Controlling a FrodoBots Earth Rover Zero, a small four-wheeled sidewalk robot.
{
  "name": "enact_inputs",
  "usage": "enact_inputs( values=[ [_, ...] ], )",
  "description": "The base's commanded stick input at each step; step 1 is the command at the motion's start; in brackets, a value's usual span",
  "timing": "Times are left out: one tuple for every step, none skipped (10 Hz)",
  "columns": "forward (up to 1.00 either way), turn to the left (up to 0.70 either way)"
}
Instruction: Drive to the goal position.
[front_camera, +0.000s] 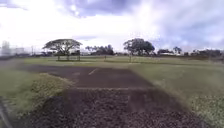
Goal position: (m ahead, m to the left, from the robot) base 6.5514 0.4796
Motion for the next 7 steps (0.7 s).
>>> enact_inputs(
  values=[
    [0.5, 0.0],
    [0.5, 0.0],
    [0.5, 0.0],
    [0.5, 0.0],
    [0.5, 0.0],
    [0.5, 0.0],
    [0.5, 0.0]
  ],
)
